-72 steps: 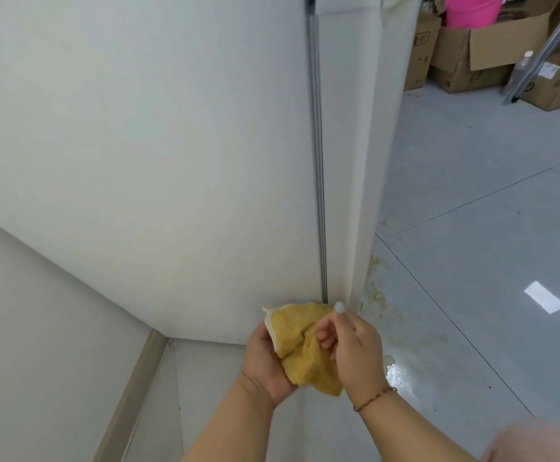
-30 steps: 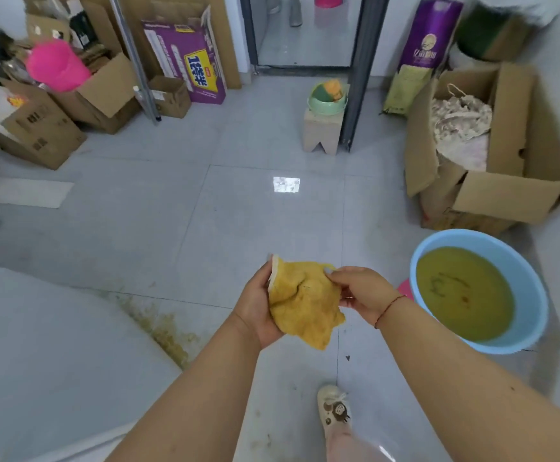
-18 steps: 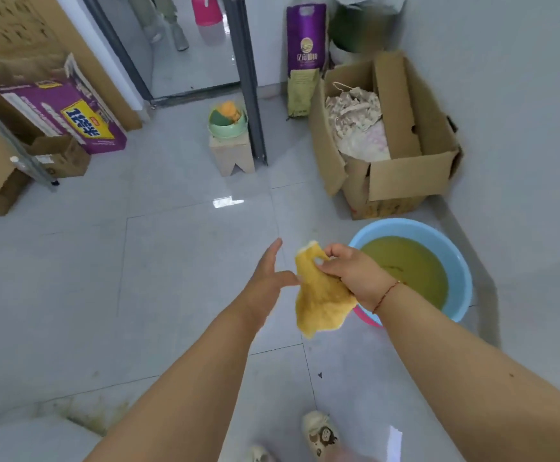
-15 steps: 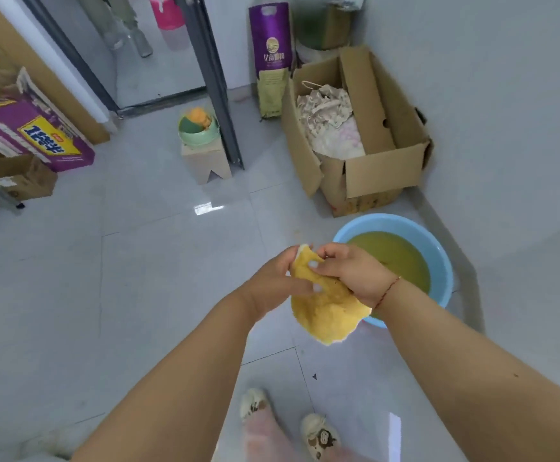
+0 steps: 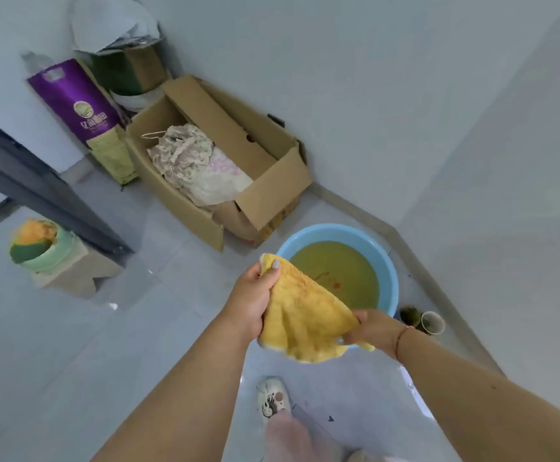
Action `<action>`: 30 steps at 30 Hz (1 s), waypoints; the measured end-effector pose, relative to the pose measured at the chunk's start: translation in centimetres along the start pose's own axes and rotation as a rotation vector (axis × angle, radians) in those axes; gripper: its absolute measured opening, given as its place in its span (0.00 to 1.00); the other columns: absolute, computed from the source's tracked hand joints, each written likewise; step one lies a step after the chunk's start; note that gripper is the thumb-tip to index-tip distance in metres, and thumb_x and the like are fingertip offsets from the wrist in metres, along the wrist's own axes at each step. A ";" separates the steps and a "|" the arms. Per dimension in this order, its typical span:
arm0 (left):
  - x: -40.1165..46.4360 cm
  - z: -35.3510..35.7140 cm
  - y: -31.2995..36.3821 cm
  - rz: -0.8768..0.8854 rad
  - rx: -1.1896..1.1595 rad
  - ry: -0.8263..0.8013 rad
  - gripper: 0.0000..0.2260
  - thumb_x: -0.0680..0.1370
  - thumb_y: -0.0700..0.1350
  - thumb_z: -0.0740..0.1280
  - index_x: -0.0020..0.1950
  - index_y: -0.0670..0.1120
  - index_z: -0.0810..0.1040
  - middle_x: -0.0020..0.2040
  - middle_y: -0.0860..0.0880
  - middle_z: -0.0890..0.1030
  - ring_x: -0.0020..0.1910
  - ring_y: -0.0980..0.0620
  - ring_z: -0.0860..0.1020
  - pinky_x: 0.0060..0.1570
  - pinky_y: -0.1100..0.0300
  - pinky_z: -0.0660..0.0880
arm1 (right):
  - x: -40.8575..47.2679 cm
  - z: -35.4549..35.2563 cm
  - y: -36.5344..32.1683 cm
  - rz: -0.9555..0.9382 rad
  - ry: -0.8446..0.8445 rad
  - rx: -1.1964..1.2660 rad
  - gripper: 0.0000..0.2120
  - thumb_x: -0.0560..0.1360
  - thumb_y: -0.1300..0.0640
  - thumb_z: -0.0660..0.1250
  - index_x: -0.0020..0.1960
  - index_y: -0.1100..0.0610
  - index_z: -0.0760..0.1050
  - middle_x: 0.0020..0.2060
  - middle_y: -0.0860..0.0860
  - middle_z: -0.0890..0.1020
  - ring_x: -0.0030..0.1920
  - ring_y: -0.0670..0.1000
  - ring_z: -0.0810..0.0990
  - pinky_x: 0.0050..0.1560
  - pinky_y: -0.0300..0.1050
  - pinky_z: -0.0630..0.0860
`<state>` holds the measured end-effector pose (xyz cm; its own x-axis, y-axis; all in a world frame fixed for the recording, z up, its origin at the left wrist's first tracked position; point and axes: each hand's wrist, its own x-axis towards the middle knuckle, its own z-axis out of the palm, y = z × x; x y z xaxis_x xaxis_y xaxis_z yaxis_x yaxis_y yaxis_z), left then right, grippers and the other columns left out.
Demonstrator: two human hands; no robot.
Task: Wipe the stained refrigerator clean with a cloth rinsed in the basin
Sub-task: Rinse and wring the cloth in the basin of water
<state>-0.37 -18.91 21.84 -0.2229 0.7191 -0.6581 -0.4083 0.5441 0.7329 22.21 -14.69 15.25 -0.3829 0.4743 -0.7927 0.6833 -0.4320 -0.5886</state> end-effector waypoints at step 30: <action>35.2 2.9 -22.5 -0.210 1.775 -0.327 0.32 0.80 0.60 0.53 0.77 0.60 0.38 0.79 0.49 0.36 0.77 0.37 0.39 0.75 0.44 0.47 | 30.9 -4.0 13.0 0.178 0.147 -0.979 0.35 0.78 0.40 0.57 0.76 0.37 0.38 0.78 0.50 0.42 0.77 0.58 0.42 0.71 0.70 0.39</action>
<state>3.52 -4.59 -17.26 -0.0447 0.5129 -0.8573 0.9684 0.2329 0.0888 21.72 -2.61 -16.30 -0.1901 0.5827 -0.7901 0.9587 0.2837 -0.0215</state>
